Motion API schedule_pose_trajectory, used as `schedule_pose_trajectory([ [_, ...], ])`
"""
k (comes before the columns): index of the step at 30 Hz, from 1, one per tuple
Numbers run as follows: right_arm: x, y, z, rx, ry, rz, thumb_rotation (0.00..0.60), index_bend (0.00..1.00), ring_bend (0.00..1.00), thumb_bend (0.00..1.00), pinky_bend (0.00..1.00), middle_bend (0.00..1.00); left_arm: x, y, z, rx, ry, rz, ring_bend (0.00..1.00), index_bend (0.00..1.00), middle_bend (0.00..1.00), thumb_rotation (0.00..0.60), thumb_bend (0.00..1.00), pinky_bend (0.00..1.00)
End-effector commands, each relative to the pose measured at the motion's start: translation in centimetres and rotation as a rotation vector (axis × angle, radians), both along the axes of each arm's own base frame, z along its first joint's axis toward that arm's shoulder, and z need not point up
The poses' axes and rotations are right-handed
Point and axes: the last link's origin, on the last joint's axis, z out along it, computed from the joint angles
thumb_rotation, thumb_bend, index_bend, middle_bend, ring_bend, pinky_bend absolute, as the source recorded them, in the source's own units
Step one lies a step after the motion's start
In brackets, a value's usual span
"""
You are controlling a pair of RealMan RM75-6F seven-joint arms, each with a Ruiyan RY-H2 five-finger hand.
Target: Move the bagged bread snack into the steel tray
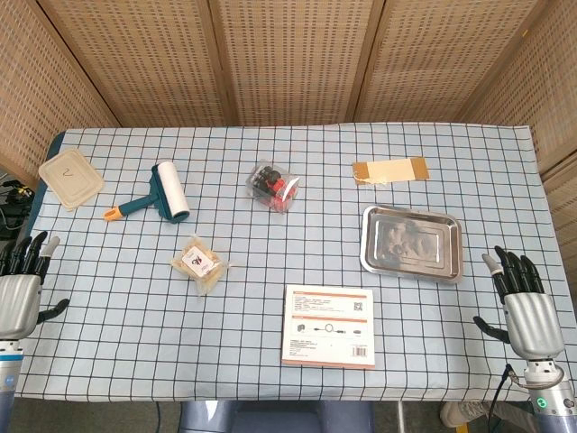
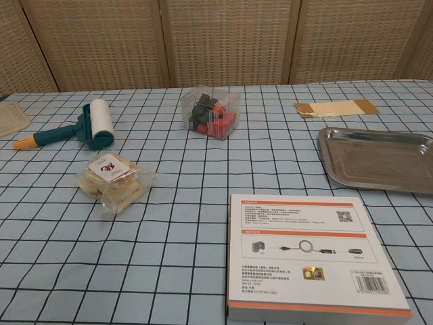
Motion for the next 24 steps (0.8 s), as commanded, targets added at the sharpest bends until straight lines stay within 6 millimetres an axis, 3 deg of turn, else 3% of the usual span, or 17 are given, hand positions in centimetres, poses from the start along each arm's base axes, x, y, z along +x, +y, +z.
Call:
schedule_pose_trajectory([
  [1,0.0,0.06,-0.16,0.007,0.001,-0.001,0.6,0.04,0.0,0.1,0.0,0.0,-0.08,-0.01,-0.09,-0.013,-0.001,0.008,0.0,0.0,0.0,0.6,0.03,0.0],
  [24,0.05,0.07,-0.7,0.029,0.01,-0.002,0.6,0.04,0.0,0.1,0.0,0.0,0.7,-0.59,0.0,-0.024,-0.001,-0.014,0.0,0.0,0.0,0.6,0.03,0.0],
])
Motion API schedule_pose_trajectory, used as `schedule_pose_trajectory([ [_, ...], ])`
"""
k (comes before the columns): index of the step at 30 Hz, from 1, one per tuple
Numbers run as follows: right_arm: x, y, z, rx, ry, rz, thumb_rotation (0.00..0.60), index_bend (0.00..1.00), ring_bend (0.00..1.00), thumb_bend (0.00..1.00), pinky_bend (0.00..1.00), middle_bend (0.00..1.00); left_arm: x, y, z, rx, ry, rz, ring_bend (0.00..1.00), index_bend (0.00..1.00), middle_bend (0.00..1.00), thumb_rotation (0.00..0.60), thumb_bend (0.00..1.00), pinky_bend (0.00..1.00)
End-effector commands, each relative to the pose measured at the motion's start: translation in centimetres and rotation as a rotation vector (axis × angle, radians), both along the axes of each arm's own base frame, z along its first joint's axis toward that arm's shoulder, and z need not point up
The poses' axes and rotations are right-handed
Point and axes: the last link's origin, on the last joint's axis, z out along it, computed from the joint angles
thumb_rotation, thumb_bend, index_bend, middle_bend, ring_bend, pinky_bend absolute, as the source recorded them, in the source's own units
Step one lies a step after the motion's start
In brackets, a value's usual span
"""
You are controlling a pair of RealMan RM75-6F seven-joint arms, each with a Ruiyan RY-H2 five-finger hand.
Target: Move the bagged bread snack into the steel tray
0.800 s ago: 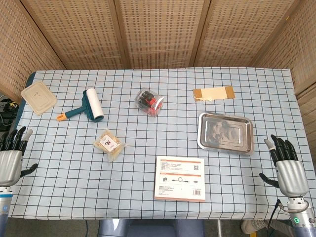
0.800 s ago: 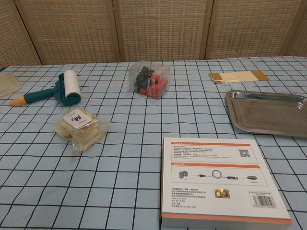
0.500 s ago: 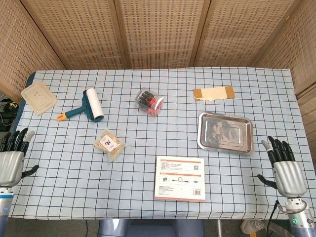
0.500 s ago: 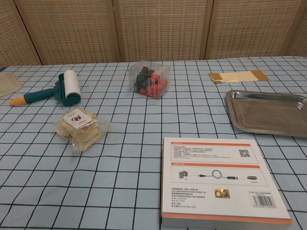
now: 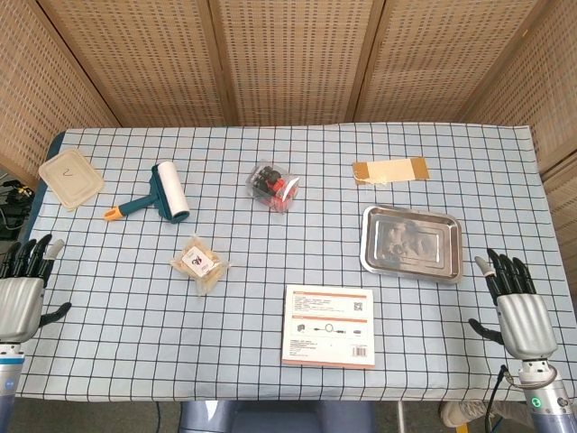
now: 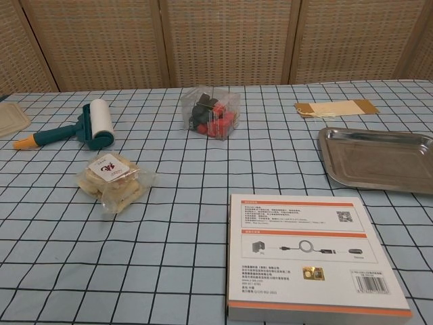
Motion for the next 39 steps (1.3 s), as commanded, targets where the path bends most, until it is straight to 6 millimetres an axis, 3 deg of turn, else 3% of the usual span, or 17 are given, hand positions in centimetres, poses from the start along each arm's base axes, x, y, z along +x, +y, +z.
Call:
schedule_pose_trajectory([
  [1,0.0,0.1,0.0,0.0,0.0,-0.001,0.6,0.04,0.0,0.1,0.0,0.0,0.1,0.0,0.0,-0.003,0.001,-0.004,0.0,0.0,0.0,0.6,0.03,0.0],
  [7,0.0,0.1,0.2,-0.005,-0.007,-0.002,0.6,0.04,0.0,0.1,0.0,0.0,0.1,0.4,-0.6,-0.074,-0.02,-0.011,0.0,0.0,0.0,0.6,0.01,0.0],
  [14,-0.1,0.1,-0.1,0.015,-0.01,-0.004,0.6,0.04,0.0,0.1,0.0,0.0,1.4,3.6,-2.4,-0.203,0.025,-0.026,0.0,0.0,0.0,0.6,0.0,0.0],
  [17,0.0,0.1,-0.1,0.021,-0.012,-0.004,0.6,0.04,0.0,0.1,0.0,0.0,3.3,6.1,-4.1,-0.285,0.044,-0.046,0.0,0.0,0.0,0.6,0.0,0.0],
  [24,-0.2,0.0,0.3,0.024,-0.029,-0.018,0.6,0.04,0.0,0.1,0.0,0.0,6.4,9.5,-7.6,-0.399,0.116,-0.078,0.0,0.0,0.0,0.6,0.0,0.0],
  [28,-0.2,-0.1,0.6,0.022,-0.037,-0.017,0.6,0.04,0.0,0.1,0.0,0.0,7.8,11.1,-10.2,-0.488,0.133,-0.064,0.0,0.0,0.0,0.6,0.0,0.0],
  [39,-0.8,-0.6,1.8,-0.002,-0.077,-0.044,0.6,0.04,0.0,0.1,0.0,0.0,10.6,13.5,-15.3,-0.516,0.193,-0.076,0.0,0.0,0.0,0.6,0.0,0.0],
])
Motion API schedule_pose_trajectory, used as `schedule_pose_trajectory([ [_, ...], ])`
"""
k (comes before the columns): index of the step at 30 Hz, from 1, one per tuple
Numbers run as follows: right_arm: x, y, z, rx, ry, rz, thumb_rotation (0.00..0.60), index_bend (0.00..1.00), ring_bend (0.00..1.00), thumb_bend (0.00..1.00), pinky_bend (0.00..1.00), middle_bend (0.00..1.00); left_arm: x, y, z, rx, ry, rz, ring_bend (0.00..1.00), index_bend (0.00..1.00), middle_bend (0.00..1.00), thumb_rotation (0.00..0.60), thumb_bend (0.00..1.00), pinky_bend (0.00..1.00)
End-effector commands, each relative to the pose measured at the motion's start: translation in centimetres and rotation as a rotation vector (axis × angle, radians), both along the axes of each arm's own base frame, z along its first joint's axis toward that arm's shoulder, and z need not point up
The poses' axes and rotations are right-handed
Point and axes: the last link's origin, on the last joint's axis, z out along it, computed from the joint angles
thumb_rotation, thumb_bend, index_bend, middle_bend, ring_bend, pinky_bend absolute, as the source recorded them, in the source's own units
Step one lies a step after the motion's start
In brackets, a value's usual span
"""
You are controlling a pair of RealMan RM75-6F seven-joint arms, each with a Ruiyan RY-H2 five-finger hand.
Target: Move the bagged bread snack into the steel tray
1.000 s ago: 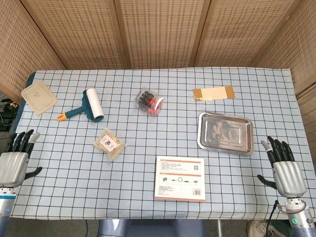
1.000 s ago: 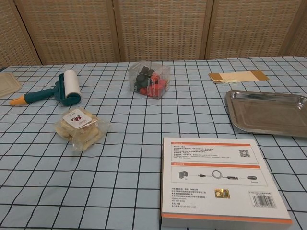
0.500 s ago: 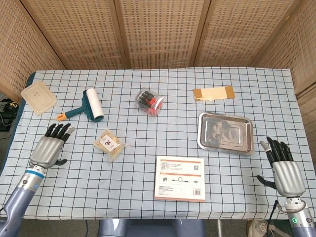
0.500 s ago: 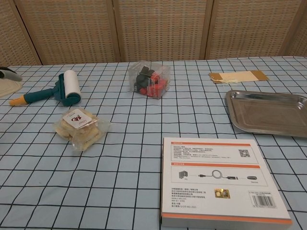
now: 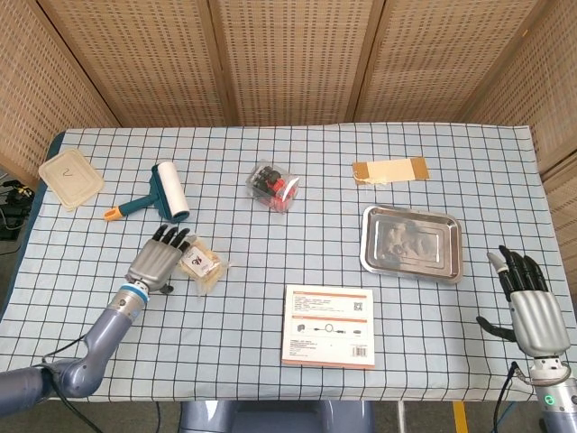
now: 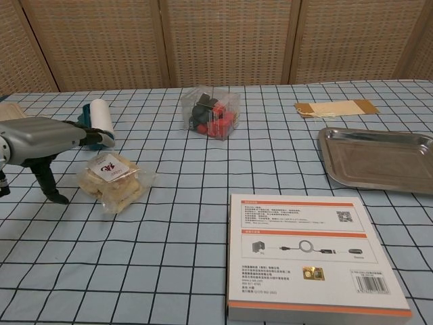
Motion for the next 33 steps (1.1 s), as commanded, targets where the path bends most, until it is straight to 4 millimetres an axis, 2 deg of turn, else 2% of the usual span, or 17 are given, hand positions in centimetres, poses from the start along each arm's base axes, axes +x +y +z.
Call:
schedule_pose_trajectory([
  [1,-0.2,-0.2,0.4,-0.007,-0.009,-0.007,0.6,0.04,0.0,0.1,0.0,0.0,1.3,1.0,-1.8,-0.002,0.002,-0.021,0.0,0.0,0.0,0.6,0.0,0.0],
  [5,-0.3,-0.3,0.6,-0.013,-0.017,-0.01,0.6,0.04,0.0,0.1,0.0,0.0,1.9,1.3,-2.6,-0.006,0.017,-0.042,0.0,0.01,0.0,0.6,0.01,0.0],
  [7,-0.4,-0.3,0.7,-0.015,-0.019,-0.014,0.6,0.04,0.0,0.1,0.0,0.0,2.1,1.5,-3.0,0.0,0.033,-0.055,0.0,0.09,0.0,0.6,0.05,0.02],
  [8,-0.4,-0.3,0.7,-0.016,-0.02,-0.015,0.6,0.04,0.0,0.1,0.0,0.0,2.2,1.5,-3.1,0.005,0.036,-0.059,0.04,0.19,0.02,0.6,0.12,0.07],
  [9,-0.5,-0.3,0.8,-0.018,-0.021,-0.016,0.6,0.04,0.0,0.1,0.0,0.0,2.3,1.6,-3.2,0.014,0.038,-0.063,0.12,0.32,0.09,0.6,0.22,0.16],
  [10,-0.5,-0.4,0.8,-0.02,-0.023,-0.018,0.6,0.04,0.0,0.1,0.0,0.0,2.4,1.7,-3.3,0.028,0.035,-0.067,0.19,0.41,0.15,0.6,0.28,0.22],
  [11,-0.5,-0.4,0.9,-0.021,-0.025,-0.019,0.6,0.04,0.0,0.1,0.0,0.0,2.5,1.7,-3.3,0.043,0.03,-0.071,0.29,0.52,0.25,0.6,0.36,0.31],
  [13,-0.6,-0.4,0.9,-0.023,-0.026,-0.02,0.6,0.04,0.0,0.1,0.0,0.0,2.5,1.7,-3.4,0.056,0.02,-0.073,0.39,0.63,0.36,0.6,0.42,0.39],
  [14,-0.6,-0.4,0.9,-0.024,-0.026,-0.02,0.6,0.04,0.0,0.1,0.0,0.0,2.4,1.7,-3.4,0.06,0.015,-0.071,0.4,0.66,0.38,0.6,0.44,0.41],
  [18,-0.7,-0.4,1.0,-0.027,-0.026,-0.023,0.6,0.04,0.0,0.1,0.0,0.0,2.3,2.0,-2.7,0.097,-0.012,-0.075,0.41,0.67,0.4,0.6,0.45,0.42],
  [20,-0.9,-0.5,0.9,-0.022,-0.024,-0.035,0.6,0.05,0.0,0.1,0.0,0.0,2.9,2.4,-1.8,0.134,-0.074,-0.076,0.41,0.67,0.4,0.6,0.45,0.42],
  [25,-1.0,-0.8,0.9,-0.023,-0.027,-0.044,0.6,0.05,0.0,0.1,0.0,0.0,4.8,3.2,-1.5,0.168,-0.152,-0.14,0.41,0.67,0.4,0.6,0.44,0.42],
  [33,-1.6,-1.2,1.2,-0.018,-0.047,-0.066,0.6,0.05,0.0,0.1,0.0,0.0,10.4,5.3,-5.0,0.113,-0.21,-0.187,0.41,0.66,0.4,0.6,0.44,0.41],
])
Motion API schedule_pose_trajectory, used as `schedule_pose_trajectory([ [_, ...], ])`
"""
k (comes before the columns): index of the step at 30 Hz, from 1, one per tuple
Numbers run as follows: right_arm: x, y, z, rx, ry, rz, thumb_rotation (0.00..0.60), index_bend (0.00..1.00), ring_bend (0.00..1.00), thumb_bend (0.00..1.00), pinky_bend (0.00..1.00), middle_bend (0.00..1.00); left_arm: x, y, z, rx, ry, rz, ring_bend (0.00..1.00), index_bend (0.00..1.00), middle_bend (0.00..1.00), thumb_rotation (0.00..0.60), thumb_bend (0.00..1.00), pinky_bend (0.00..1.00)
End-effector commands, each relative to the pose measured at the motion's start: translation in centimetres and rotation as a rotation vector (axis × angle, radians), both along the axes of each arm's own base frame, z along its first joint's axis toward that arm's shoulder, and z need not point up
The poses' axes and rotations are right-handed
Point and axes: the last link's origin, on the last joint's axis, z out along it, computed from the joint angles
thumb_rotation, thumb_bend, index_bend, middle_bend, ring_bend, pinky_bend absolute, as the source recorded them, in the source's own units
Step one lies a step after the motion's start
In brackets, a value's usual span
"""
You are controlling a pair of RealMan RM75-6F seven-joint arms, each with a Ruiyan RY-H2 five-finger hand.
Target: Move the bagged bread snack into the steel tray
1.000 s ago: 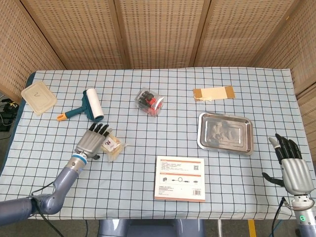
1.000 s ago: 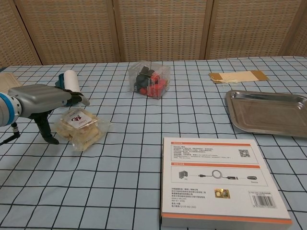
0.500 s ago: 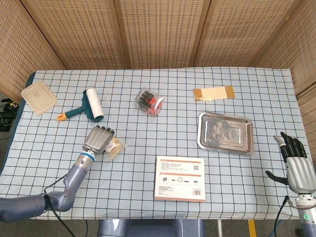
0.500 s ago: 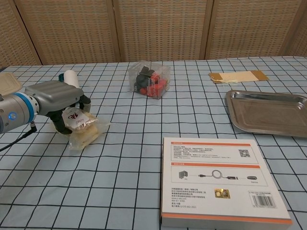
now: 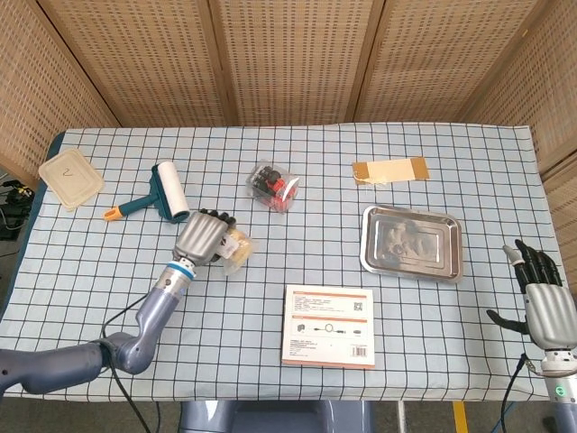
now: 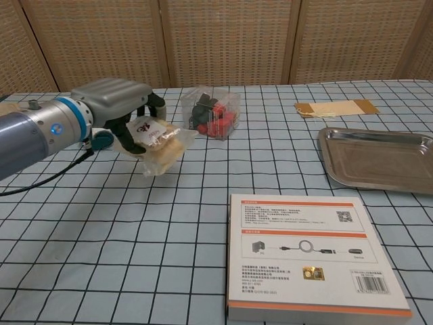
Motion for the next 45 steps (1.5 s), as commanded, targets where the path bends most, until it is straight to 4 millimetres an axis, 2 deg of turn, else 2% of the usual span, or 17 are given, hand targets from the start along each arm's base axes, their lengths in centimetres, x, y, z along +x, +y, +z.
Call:
schedule_pose_trajectory([
  [1,-0.3,-0.2,0.2,-0.001,-0.004,-0.01,0.6,0.05,0.0,0.1,0.0,0.0,2.4,1.1,-1.7,-0.025,-0.009,-0.005,0.41,0.66,0.4,0.6,0.44,0.41],
  [9,-1.1,-0.6,0.8,-0.017,-0.023,-0.038,0.6,0.05,0.0,0.1,0.0,0.0,7.8,2.8,-5.3,-0.055,-0.009,-0.039,0.41,0.66,0.38,0.6,0.43,0.41],
  [13,-1.8,-0.8,1.5,-0.035,-0.028,-0.062,0.6,0.05,0.0,0.1,0.0,0.0,11.3,3.4,-7.5,-0.07,-0.037,-0.052,0.41,0.66,0.36,0.6,0.43,0.4],
  [15,-2.2,-0.8,1.8,-0.045,-0.034,-0.079,0.6,0.05,0.0,0.1,0.0,0.0,12.9,3.5,-8.5,-0.073,-0.046,-0.069,0.38,0.62,0.32,0.6,0.42,0.37],
  [16,-2.4,-0.8,2.0,-0.049,-0.036,-0.087,0.6,0.05,0.0,0.1,0.0,0.0,13.7,3.5,-9.0,-0.076,-0.049,-0.077,0.34,0.59,0.28,0.6,0.42,0.33],
  [17,-2.6,-0.8,2.1,-0.051,-0.036,-0.092,0.6,0.05,0.0,0.1,0.0,0.0,14.2,3.5,-9.4,-0.081,-0.05,-0.083,0.24,0.51,0.18,0.6,0.4,0.24],
  [18,-2.8,-0.9,2.2,-0.053,-0.035,-0.098,0.6,0.05,0.0,0.1,0.0,0.0,14.7,3.3,-9.9,-0.093,-0.046,-0.092,0.13,0.4,0.09,0.6,0.36,0.14],
  [19,-2.9,-0.8,2.2,-0.052,-0.033,-0.102,0.6,0.05,0.0,0.1,0.0,0.0,15.1,3.3,-10.3,-0.105,-0.044,-0.094,0.07,0.32,0.04,0.6,0.33,0.08],
  [20,-3.1,-0.8,2.3,-0.049,-0.034,-0.106,0.6,0.05,0.0,0.1,0.0,0.0,15.5,3.3,-10.8,-0.118,-0.046,-0.092,0.01,0.18,0.0,0.6,0.27,0.02],
  [21,-3.1,-0.8,2.3,-0.048,-0.034,-0.107,0.6,0.05,0.0,0.1,0.0,0.0,15.7,3.3,-11.0,-0.123,-0.049,-0.09,0.0,0.08,0.0,0.6,0.2,0.0],
  [23,-3.2,-0.6,2.3,-0.047,-0.037,-0.108,0.6,0.05,0.0,0.1,0.0,0.0,16.0,3.2,-11.6,-0.137,-0.052,-0.086,0.0,0.0,0.0,0.6,0.08,0.0],
  [24,-3.3,-0.5,2.3,-0.047,-0.036,-0.107,0.6,0.05,0.0,0.1,0.0,0.0,16.0,3.2,-11.6,-0.141,-0.049,-0.086,0.0,0.0,0.0,0.6,0.03,0.0],
  [26,-3.3,-0.4,2.3,-0.048,-0.031,-0.107,0.6,0.05,0.0,0.1,0.0,0.0,15.8,3.4,-11.6,-0.147,-0.044,-0.083,0.0,0.0,0.0,0.6,0.0,0.0],
  [33,-2.9,0.0,2.0,-0.043,-0.005,-0.096,0.6,0.05,0.0,0.1,0.0,0.0,14.0,3.9,-9.3,-0.147,-0.096,-0.065,0.0,0.0,0.0,0.6,0.0,0.0],
  [38,-2.7,0.0,1.5,-0.033,0.012,-0.093,0.6,0.05,0.0,0.1,0.0,0.0,10.6,3.3,-5.0,-0.125,-0.12,-0.057,0.0,0.0,0.0,0.6,0.0,0.0],
  [40,-2.5,0.0,1.2,-0.027,0.018,-0.088,0.6,0.05,0.0,0.1,0.0,0.0,8.5,2.6,-2.6,-0.094,-0.095,-0.054,0.0,0.0,0.0,0.6,0.0,0.0],
  [45,-2.0,0.0,0.5,-0.011,0.041,-0.072,0.6,0.05,0.0,0.1,0.0,0.0,1.9,-1.2,4.1,0.02,-0.011,0.013,0.0,0.0,0.0,0.6,0.0,0.0],
])
